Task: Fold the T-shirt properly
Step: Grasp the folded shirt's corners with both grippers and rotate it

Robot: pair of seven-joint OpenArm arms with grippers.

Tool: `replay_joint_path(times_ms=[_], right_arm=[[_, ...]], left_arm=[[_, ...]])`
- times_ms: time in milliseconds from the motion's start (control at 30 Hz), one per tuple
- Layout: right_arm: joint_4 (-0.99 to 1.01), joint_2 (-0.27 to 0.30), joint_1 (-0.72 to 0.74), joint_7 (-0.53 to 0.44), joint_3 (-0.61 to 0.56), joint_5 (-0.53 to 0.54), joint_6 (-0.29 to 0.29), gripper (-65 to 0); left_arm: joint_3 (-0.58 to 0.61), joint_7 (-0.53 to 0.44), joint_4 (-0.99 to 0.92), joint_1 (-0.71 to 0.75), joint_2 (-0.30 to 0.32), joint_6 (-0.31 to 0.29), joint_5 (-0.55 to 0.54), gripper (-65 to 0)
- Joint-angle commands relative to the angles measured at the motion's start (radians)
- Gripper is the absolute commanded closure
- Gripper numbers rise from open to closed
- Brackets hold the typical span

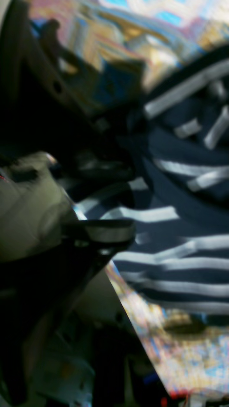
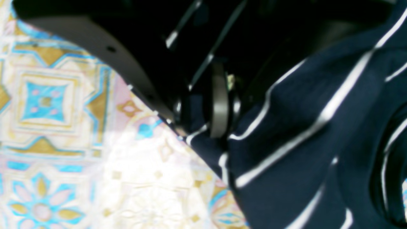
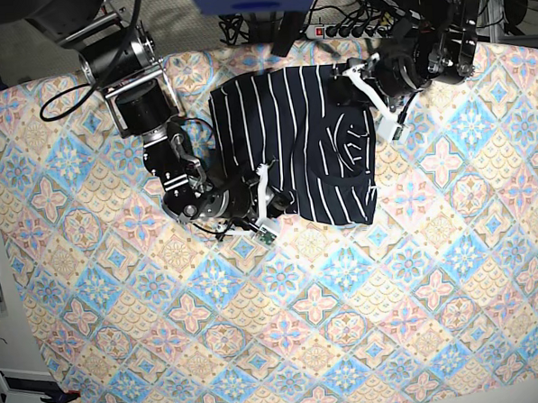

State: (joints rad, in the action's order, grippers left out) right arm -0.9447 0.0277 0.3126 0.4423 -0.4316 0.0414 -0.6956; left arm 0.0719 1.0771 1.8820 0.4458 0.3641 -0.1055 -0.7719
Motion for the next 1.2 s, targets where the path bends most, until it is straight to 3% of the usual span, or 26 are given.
replay_joint_path(times_ms=[0,233,367,700,967,1067,1167], right_arm=[[-0.004,0.001,0.026,-0.015,0.003,0.012,-0.003,-10.6],[0.002,0.047,0.023,-0.007,0.001,0.01,-0.003,-10.6],[-0.029,0.085,-0.008,0.054,0.003,0.01,-0.003,-10.6],[-0.231,0.157,-0.056,0.059,0.009,0.016,-0.003,-10.6],[-0.23,0.134,-0.037,0.053,0.096,0.013,-0.003,-10.6],[-0.152,0.094,0.009,0.053,0.098,0.013,-0.003,-10.6],[-0.066,0.09,0.041,0.053,0.096,0.012,-0.003,-10.6]], left_arm=[[-0.004,0.005,0.014,-0.011,0.005,-0.006,0.012,-18.2],[-0.002,0.01,0.008,-0.055,-0.001,-0.006,0.21,-18.3],[-0.002,0.013,-0.043,-0.114,-0.024,-0.006,0.312,-18.4],[-0.01,0.013,-0.078,-0.147,-0.02,-0.007,0.28,-18.1],[-0.002,0.071,0.089,-0.058,-0.021,-0.01,0.277,-18.4],[-0.001,0.071,0.089,-0.025,-0.023,-0.012,0.277,-18.4],[0.055,0.073,0.084,-0.023,-0.02,-0.012,0.286,-18.4]])
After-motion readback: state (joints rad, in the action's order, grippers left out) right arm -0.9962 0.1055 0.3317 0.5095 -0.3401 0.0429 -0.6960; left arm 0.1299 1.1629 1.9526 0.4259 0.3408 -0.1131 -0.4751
